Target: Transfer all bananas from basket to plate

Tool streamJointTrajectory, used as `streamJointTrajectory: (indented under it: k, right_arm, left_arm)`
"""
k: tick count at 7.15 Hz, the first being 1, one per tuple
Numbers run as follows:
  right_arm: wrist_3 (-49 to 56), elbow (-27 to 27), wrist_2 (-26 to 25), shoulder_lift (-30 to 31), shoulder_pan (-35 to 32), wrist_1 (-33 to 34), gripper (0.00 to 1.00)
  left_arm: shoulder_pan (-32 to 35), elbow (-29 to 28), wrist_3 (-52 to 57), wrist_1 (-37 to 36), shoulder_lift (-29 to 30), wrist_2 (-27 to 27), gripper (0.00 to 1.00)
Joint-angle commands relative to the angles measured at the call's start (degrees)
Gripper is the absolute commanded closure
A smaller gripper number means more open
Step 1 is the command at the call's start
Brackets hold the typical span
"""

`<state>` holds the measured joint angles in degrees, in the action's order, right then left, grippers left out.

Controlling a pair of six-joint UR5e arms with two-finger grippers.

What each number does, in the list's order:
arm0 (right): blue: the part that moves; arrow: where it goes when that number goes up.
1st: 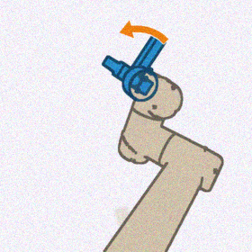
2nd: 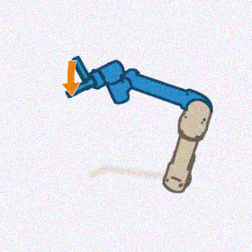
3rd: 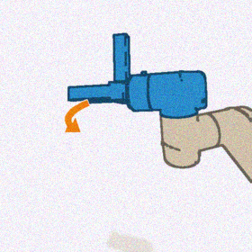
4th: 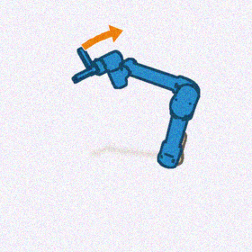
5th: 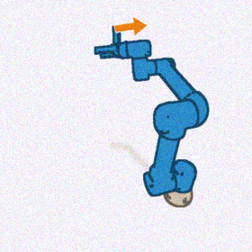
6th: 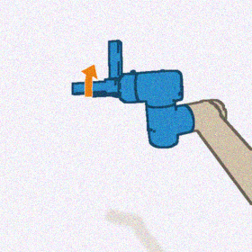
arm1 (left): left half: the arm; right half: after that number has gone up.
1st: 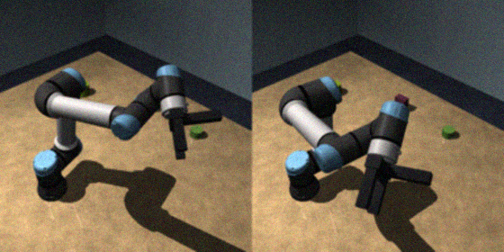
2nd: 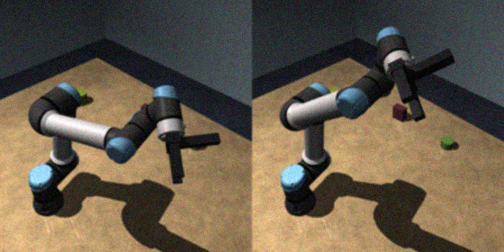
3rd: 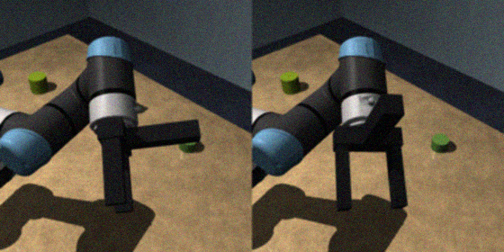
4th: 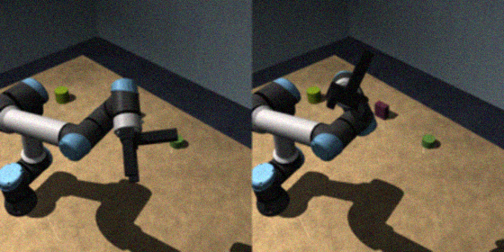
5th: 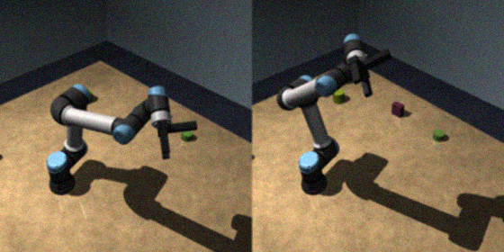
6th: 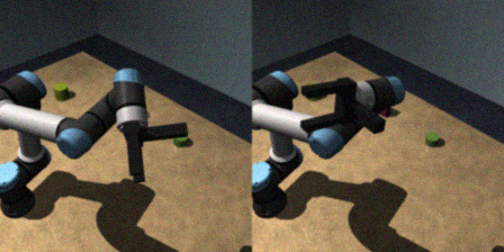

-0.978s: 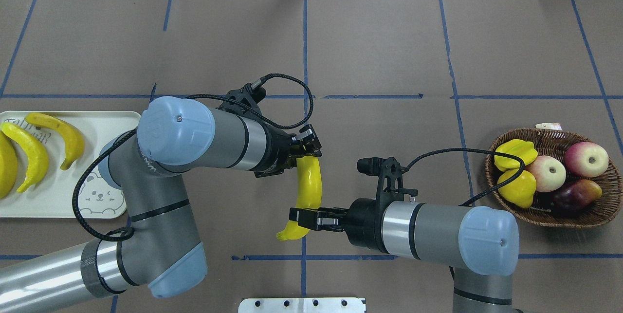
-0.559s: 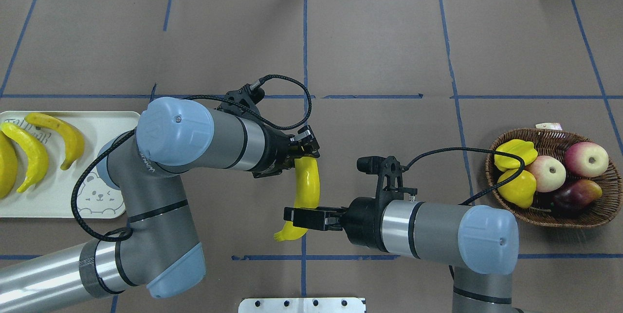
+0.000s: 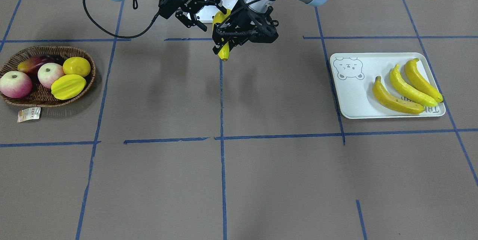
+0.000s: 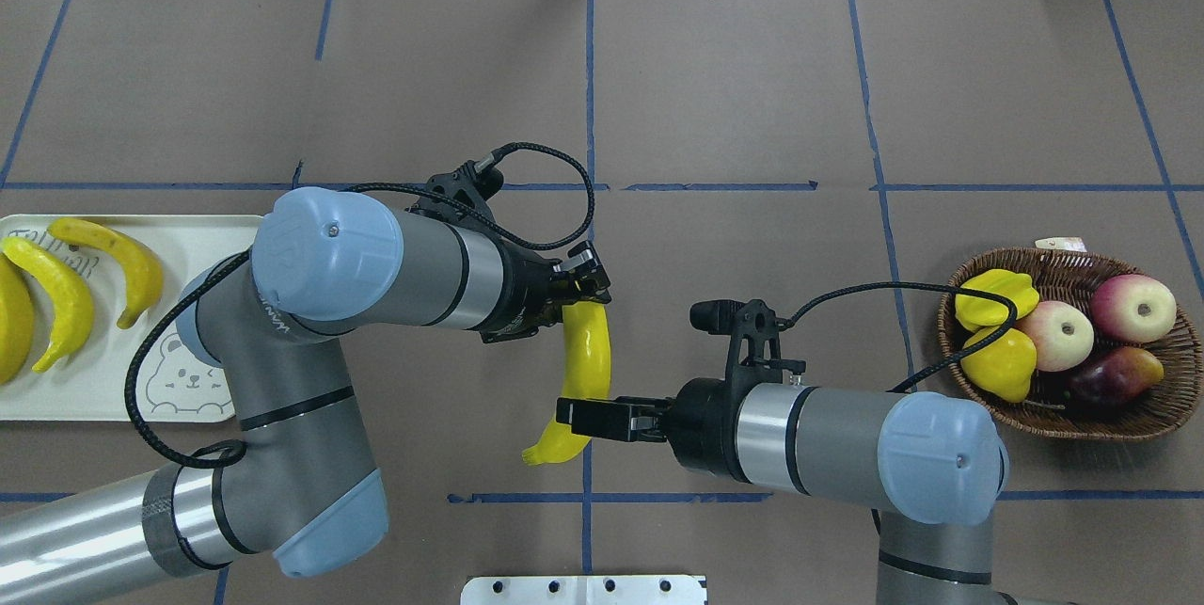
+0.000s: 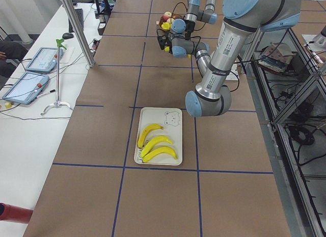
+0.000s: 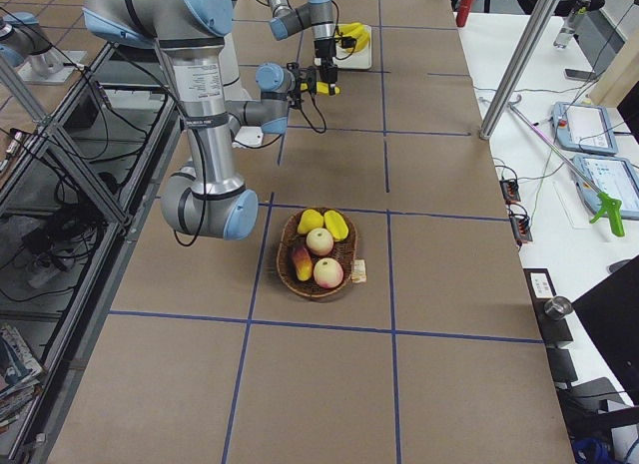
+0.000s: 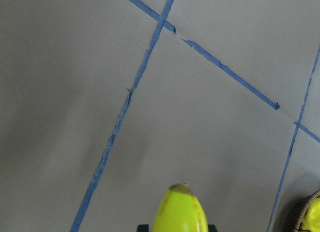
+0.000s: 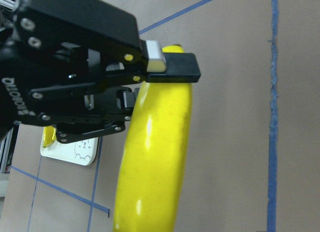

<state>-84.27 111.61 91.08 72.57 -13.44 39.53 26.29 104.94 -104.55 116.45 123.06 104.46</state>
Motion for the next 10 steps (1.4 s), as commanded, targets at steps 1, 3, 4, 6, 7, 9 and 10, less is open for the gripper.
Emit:
streamJointTrajectory:
  k: [1,3,4,6,7,9,10]
  right_arm:
    - [0.07,0.71,0.41,1.6,-0.36,1.25,0.0]
    - [0.16,6.91,4.6,3.54,-3.06,12.5,0.0]
    - [0.33,10.95,6.98,3.45,-4.74,21.37,0.0]
    - [1.2,14.85,9.28,3.19,-8.33,35.47,0.0]
    - [4.6,14.77,13.38,3.19,-12.1,39.88,0.0]
    - [15.58,14.34,21.91,3.19,-20.27,48.23,0.0]
    - [20.84,14.25,24.04,3.54,-23.18,51.32,0.0]
  left_arm:
    - [0.96,0.26,0.4,-6.01,-0.71,-0.13,1.0]
    - [3.14,0.96,1.81,-13.23,-1.23,-0.83,1.0]
    - [4.29,2.53,2.16,-18.14,-1.94,-1.01,1.0]
    - [5.35,10.25,8.46,-33.23,-3.6,-1.01,1.0]
    - [6.22,11.85,9.01,-37.57,-4.31,-0.92,1.0]
    - [9.02,15.37,9.1,-39.19,-11.4,-0.48,1.0]
    - [11.13,15.47,8.93,-39.19,-14.31,-0.31,1.0]
